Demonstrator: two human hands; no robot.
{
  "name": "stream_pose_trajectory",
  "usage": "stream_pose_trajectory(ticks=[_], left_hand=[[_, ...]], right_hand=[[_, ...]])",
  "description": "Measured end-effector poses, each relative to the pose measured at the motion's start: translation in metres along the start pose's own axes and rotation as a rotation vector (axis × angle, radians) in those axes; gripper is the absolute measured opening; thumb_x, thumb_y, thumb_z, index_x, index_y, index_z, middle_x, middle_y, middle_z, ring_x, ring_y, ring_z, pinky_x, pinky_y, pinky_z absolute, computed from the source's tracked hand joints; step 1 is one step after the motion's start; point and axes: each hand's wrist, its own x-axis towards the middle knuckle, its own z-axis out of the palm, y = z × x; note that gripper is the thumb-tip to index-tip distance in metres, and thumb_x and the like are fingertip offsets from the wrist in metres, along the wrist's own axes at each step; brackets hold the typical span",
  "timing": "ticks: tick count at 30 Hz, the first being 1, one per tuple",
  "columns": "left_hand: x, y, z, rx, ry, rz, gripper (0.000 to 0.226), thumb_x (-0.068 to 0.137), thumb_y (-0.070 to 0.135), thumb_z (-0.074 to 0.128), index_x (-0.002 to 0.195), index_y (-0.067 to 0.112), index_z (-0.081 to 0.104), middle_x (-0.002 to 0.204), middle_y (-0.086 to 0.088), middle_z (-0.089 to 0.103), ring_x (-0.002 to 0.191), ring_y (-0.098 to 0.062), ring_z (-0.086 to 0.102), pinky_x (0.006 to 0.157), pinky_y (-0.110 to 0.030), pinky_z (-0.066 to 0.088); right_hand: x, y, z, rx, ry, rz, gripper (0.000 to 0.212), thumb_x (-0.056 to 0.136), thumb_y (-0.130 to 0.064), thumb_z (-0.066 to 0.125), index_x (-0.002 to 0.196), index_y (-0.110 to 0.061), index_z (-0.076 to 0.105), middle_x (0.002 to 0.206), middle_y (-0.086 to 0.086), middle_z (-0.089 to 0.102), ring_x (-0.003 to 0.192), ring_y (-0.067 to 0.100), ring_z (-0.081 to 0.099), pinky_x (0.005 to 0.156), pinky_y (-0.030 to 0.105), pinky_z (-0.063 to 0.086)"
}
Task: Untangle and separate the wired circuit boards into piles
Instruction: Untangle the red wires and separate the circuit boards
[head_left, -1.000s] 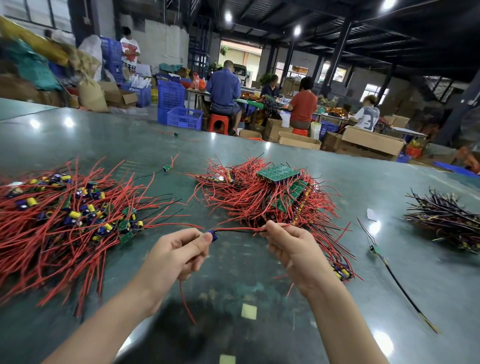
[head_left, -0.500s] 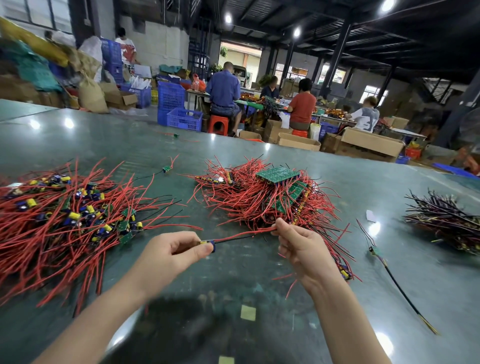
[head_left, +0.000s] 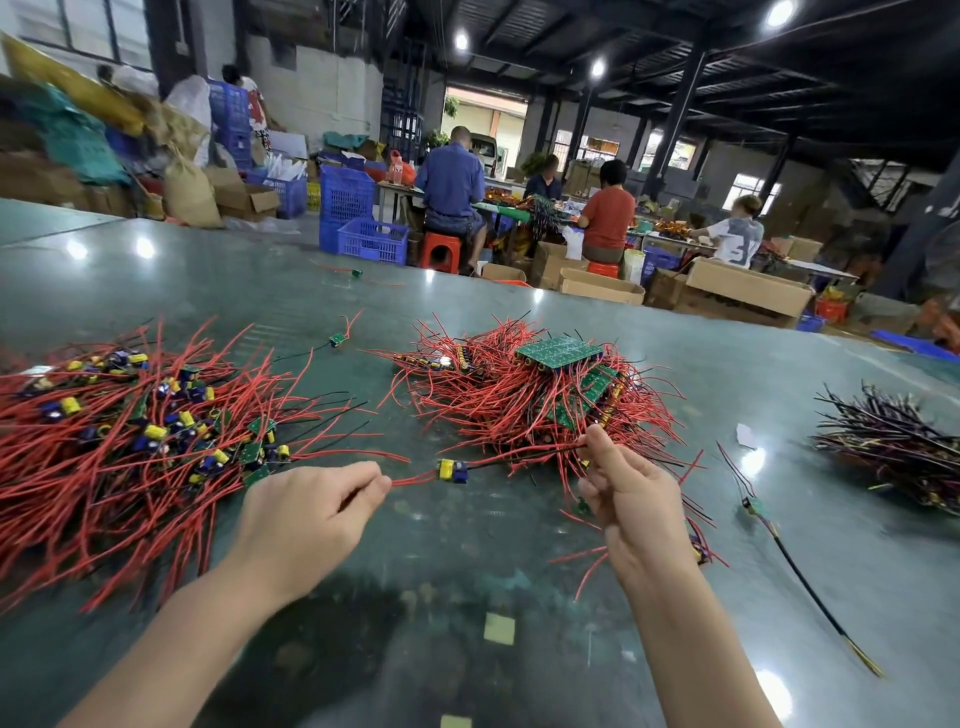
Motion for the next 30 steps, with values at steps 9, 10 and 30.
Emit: stream_pose_trajectory(ticks=[9, 10, 30], left_hand=[[0.007, -0.017, -0.001, 0.072, 0.122, -0.122, 0.026, 0.093, 0.036, 0.051, 0.077, 0.018, 0.061, 0.053, -0.006, 0.058, 0.064, -0.036, 0.062, 0.051, -0.03, 0.032], [0.008, -0.022, -0.003, 0.102, 0.18, -0.153, 0.027, 0.093, 0.034, 0.052, 0.075, 0.016, 0.06, 0.054, -0.011, 0.06, 0.059, -0.037, 0.061, 0.05, -0.03, 0.032], [0.007, -0.02, 0.006, 0.291, 0.257, -0.068, 0.021, 0.072, 0.008, 0.067, 0.093, 0.008, 0.07, 0.087, -0.011, 0.066, 0.077, -0.035, 0.06, 0.062, -0.041, 0.051]], right_hand=[[-0.009, -0.003, 0.007, 0.027, -0.019, -0.117, 0.016, 0.085, -0.025, 0.064, 0.098, -0.017, 0.066, 0.054, -0.009, 0.055, 0.047, 0.004, 0.049, 0.049, 0.013, 0.045], [-0.007, -0.005, 0.005, 0.029, 0.007, -0.147, 0.016, 0.088, -0.025, 0.062, 0.103, -0.02, 0.062, 0.06, -0.009, 0.059, 0.05, 0.004, 0.052, 0.05, 0.014, 0.047], [0.013, -0.011, -0.045, -1.872, -0.219, -0.134, 0.059, 0.081, -0.007, 0.048, 0.122, -0.049, 0.052, 0.122, -0.012, 0.06, 0.12, 0.019, 0.046, 0.092, 0.032, 0.044]])
